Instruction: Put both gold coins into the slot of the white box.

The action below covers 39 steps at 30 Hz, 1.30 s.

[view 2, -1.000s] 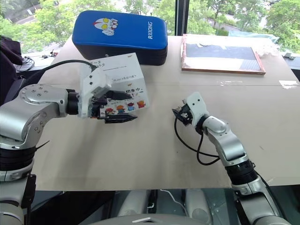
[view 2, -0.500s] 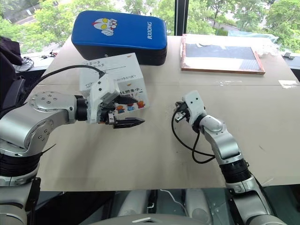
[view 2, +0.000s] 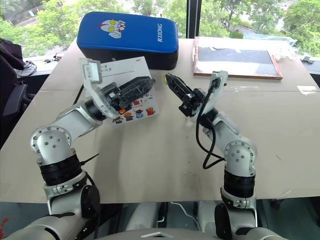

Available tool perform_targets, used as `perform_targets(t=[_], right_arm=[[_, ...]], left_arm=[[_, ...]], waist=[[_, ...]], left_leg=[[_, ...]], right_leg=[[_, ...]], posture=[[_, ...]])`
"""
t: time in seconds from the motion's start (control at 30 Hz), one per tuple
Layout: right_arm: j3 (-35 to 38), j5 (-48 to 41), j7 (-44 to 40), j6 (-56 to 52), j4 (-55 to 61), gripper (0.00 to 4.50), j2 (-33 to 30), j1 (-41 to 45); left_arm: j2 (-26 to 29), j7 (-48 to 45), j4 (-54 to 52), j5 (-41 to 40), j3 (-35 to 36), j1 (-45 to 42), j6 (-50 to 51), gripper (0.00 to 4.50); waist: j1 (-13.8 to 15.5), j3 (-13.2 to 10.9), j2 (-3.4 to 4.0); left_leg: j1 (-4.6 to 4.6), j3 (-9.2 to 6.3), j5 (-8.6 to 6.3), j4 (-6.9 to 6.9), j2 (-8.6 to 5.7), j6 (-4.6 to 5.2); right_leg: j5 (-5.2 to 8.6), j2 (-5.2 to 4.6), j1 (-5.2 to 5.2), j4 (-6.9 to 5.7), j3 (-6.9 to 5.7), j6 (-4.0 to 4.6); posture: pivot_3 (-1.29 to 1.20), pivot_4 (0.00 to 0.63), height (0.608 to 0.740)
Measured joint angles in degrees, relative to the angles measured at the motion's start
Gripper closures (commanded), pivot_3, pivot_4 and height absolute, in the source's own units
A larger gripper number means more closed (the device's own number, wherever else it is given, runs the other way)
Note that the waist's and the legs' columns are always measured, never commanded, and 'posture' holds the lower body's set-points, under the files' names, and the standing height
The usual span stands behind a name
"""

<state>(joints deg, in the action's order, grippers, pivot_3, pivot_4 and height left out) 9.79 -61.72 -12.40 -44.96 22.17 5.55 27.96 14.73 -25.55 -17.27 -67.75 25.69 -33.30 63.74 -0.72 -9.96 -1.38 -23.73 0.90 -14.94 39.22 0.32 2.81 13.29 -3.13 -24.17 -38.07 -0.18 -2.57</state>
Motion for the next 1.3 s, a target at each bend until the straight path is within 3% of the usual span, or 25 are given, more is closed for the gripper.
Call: perform_targets(t=[0.07, 0.13, 0.6, 0.7, 0.8, 0.83, 1.0, 1.23, 1.27, 1.3], right_arm=[[0.2, -3.1, 1.8, 0.1, 0.0, 4.50, 0.0, 0.7], [0.1, -4.7, 2.9, 0.1, 0.0, 4.50, -0.4, 0.7], [-3.3, -10.5, 4.0, 0.6, 0.0, 4.50, -2.9, 0.7], [-4.2, -10.9, 4.0, 0.7, 0.0, 4.50, -3.2, 0.7], [-4.4, -11.5, 4.0, 1.1, 0.2, 4.50, -3.5, 0.7], [-4.6, -11.5, 4.0, 1.2, 0.2, 4.50, -3.6, 0.7], [-5.4, -12.1, 4.0, 1.5, 0.2, 4.50, -4.3, 0.7], [-5.9, -12.4, 3.9, 1.9, 0.3, 4.50, -5.4, 0.5], [-6.0, -12.2, 3.9, 2.2, 0.3, 3.87, -5.4, 0.5], [-6.4, -12.0, 3.9, 2.3, 0.3, 3.68, -5.7, 0.5]], left_arm=[[-1.3, 3.9, 0.0, -5.8, 1.0, 0.2, -0.7, 1.12], [-1.5, 6.7, 0.0, -10.6, 1.1, 0.7, -1.6, 2.04], [0.1, 12.6, -0.1, -18.5, -5.8, 3.5, -7.2, 2.04], [0.9, 12.3, -0.1, -19.4, -6.8, 4.5, -7.5, 2.70], [1.5, 12.0, -0.1, -20.1, -7.6, 4.5, -8.4, 4.11], [1.7, 11.4, 0.0, -20.2, -8.0, 4.5, -8.7, 4.37], [5.3, 8.3, 0.2, -19.5, -9.4, 4.5, -9.1, 4.37], [5.9, 7.6, 0.8, -19.8, -10.3, 4.5, -9.8, 4.37], [5.9, 7.6, 1.0, -19.8, -10.4, 4.5, -10.1, 4.50], [5.8, 7.5, 1.1, -19.8, -10.4, 4.3, -10.5, 4.50]], waist=[[0.0, 0.0, 0.00], [0.0, 0.0, 0.00], [0.0, 0.0, 0.00], [0.0, 0.0, 0.00], [0.0, 0.0, 0.00], [0.0, 0.0, 0.00], [0.0, 0.0, 0.01], [0.0, 0.0, 0.01], [0.0, 0.0, 0.01], [0.0, 0.0, 0.01]], left_leg=[[0.01, 0.01, 0.00, 0.00, -0.01, 0.00], [0.01, 0.01, 0.00, -0.01, -0.01, -0.01], [0.02, 0.05, 0.00, -0.01, -0.05, 0.00], [0.02, 0.05, 0.00, -0.01, -0.05, 0.00], [0.02, 0.05, 0.00, -0.01, -0.05, 0.00], [0.01, 0.05, 0.00, -0.01, -0.05, 0.00], [0.02, 0.06, 0.00, -0.02, -0.05, 0.00], [0.01, 0.06, -0.01, -0.02, -0.05, 0.02], [0.02, 0.06, -0.01, -0.02, -0.05, 0.02], [0.01, 0.05, -0.01, -0.02, -0.05, 0.02]], right_leg=[[0.00, 0.01, 0.00, 0.00, 0.00, 0.00], [0.00, 0.02, 0.00, -0.01, 0.01, 0.00], [0.01, 0.13, 0.01, 0.02, -0.03, 0.01], [0.01, 0.13, 0.01, 0.02, -0.03, 0.01], [0.01, 0.14, 0.01, 0.02, -0.03, 0.01], [0.01, 0.14, 0.01, 0.03, -0.03, 0.01], [0.01, 0.16, 0.01, 0.04, -0.02, 0.01], [0.01, 0.16, 0.01, 0.06, -0.02, 0.01], [0.01, 0.16, 0.01, 0.06, -0.02, 0.01], [0.01, 0.16, 0.01, 0.06, -0.02, 0.01]], posture=[[0.00, 0.150, 0.740], [0.00, 0.150, 0.740], [0.00, 0.150, 0.740], [0.00, 0.150, 0.740], [0.00, 0.150, 0.740], [0.00, 0.150, 0.740], [0.00, 0.150, 0.740], [0.00, 0.150, 0.740], [0.00, 0.150, 0.740], [0.00, 0.150, 0.740]])
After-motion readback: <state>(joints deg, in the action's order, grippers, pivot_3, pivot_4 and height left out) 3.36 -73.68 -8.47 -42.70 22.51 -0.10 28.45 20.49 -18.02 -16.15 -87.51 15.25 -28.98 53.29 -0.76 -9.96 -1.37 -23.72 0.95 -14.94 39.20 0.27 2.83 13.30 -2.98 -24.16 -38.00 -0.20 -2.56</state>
